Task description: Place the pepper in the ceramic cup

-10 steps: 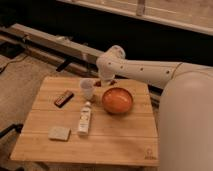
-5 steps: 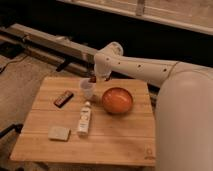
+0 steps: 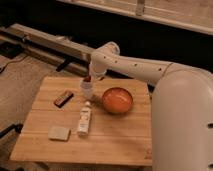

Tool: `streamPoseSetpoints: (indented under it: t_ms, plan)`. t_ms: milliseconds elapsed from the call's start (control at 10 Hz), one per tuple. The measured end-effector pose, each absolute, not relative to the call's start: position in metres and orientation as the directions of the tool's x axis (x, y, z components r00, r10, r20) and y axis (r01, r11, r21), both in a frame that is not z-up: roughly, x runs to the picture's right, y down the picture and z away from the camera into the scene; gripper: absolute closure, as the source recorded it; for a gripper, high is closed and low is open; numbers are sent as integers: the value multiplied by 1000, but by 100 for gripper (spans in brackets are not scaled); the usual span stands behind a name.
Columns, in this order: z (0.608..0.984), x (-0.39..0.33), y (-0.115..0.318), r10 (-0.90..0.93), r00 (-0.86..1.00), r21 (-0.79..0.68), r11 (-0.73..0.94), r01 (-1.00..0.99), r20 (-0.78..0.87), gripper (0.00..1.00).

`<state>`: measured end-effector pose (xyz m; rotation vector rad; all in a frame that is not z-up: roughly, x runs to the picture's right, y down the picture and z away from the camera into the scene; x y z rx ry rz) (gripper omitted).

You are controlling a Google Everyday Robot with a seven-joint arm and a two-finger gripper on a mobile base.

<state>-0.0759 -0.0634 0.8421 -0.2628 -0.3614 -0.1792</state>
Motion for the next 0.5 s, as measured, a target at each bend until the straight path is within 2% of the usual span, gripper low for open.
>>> streamPoseSetpoints:
  t_ms: [500]
  plan:
    - [844, -100, -64, -113, 888, -208, 952, 226, 446, 100]
